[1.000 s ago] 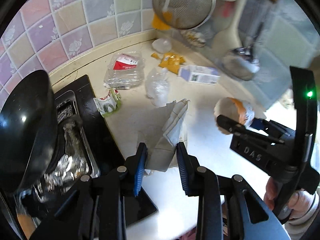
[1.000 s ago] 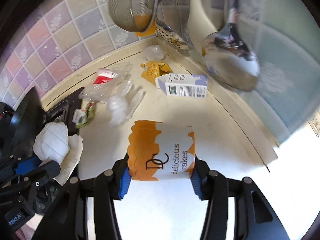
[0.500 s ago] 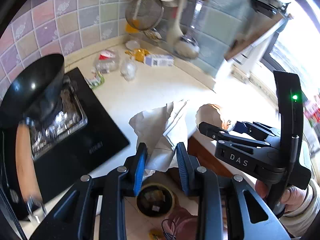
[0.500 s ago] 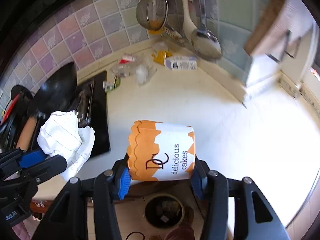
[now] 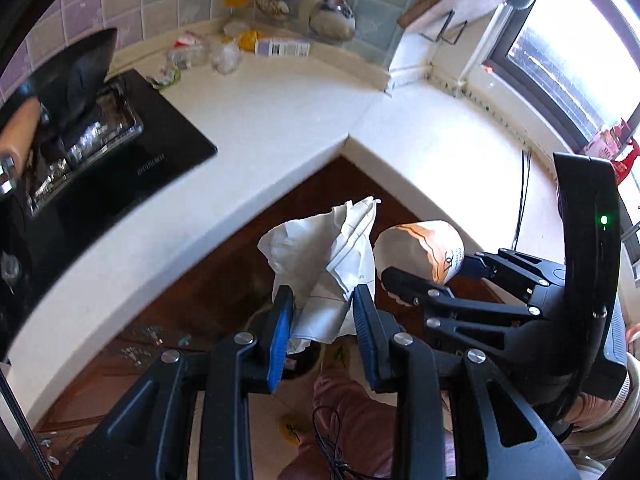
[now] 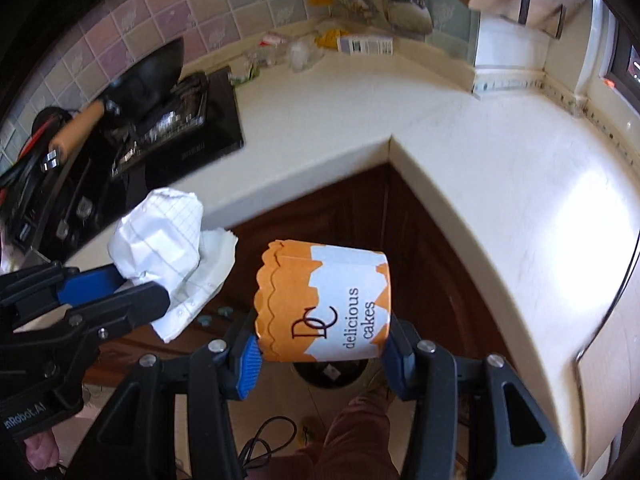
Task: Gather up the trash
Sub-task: 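Carry the cup and bag down to the trash bin and open both tools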
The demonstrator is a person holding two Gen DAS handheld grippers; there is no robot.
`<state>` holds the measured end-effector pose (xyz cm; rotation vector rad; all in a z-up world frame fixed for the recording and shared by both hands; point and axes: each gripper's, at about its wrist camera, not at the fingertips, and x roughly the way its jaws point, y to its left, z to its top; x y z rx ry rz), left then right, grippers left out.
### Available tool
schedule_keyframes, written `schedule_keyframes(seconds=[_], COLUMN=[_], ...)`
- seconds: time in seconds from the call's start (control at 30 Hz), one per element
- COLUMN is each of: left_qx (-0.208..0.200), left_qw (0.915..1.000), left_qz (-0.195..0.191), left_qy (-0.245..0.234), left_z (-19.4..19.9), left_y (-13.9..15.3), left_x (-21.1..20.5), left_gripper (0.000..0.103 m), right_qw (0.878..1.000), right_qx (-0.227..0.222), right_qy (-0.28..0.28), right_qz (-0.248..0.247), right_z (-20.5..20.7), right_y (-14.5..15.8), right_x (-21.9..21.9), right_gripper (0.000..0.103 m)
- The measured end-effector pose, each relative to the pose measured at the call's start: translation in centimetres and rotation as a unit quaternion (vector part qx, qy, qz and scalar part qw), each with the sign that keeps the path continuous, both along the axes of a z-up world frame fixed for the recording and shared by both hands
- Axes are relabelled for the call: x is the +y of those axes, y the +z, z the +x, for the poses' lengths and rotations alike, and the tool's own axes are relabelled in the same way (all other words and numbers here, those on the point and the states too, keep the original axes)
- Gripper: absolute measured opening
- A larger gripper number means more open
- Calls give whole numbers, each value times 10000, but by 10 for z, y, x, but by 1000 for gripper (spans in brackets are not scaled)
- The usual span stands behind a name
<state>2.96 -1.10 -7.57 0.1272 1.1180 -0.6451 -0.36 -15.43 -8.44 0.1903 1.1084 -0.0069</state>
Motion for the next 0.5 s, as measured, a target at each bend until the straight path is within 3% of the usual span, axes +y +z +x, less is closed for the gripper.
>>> schedule_keyframes(seconds=[0.2,0.5], left_qx=[495,1405], left_qw=[9986,9888], left_qz=[172,485], left_qy=[-82,131], left_z=[-13,-11], left_y=[-58,-204], left_x=[-6,-7], left_gripper=[29,29], right_qw=[9985,9907], right_qx=[526,1326], right_qy=[89,177], right_qz=[86,255], right_z=[-19,-24], right_y=[-57,-186], right_x=[4,1], right_gripper=[50,50])
